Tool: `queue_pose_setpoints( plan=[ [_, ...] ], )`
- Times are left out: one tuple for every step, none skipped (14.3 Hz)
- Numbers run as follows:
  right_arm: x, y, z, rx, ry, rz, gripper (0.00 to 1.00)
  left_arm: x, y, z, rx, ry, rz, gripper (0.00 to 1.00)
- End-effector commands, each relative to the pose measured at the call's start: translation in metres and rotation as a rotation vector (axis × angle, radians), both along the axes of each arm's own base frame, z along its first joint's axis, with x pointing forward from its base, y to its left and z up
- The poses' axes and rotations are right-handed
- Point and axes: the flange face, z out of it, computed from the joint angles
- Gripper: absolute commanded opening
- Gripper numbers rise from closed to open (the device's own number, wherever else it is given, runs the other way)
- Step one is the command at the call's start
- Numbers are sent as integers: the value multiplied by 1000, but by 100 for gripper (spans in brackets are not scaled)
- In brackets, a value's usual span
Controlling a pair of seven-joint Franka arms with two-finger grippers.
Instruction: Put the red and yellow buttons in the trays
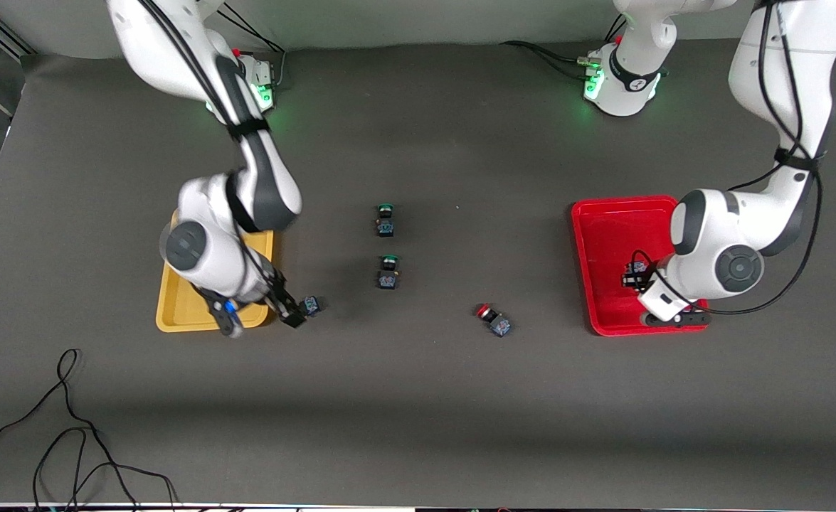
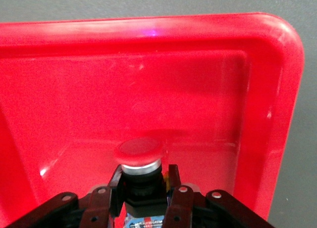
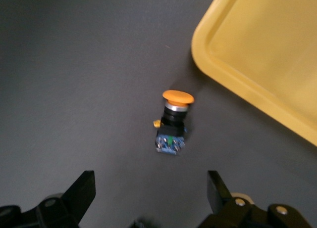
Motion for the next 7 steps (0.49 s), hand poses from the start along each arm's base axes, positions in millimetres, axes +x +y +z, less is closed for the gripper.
queue_pose_setpoints(
  plan=[
    [12,-1,-42,-29,37,-41,100,3,-2,13,11,-20,-27,92],
    [10,-3,-53,-40,49,-44,100,8,-6,19,12,-24,-31,100],
    [9,-3,-60,-43,53,-48,100,15,-9,33,11,-41,-28,100],
    [9,-4,-67,-26,47,-68,100,22,-10,52,12,-43,-24,100],
    [8,-4,-77,-22,50,-74,100,28,-16,71,14,-27,-23,100],
    [9,-4,-79,-24,41,-75,97,36,-27,91,10,-10,-26,100],
    [10,-5,-80,-25,31,-76,89,42,-46,109,-5,-7,-30,100]
  ],
)
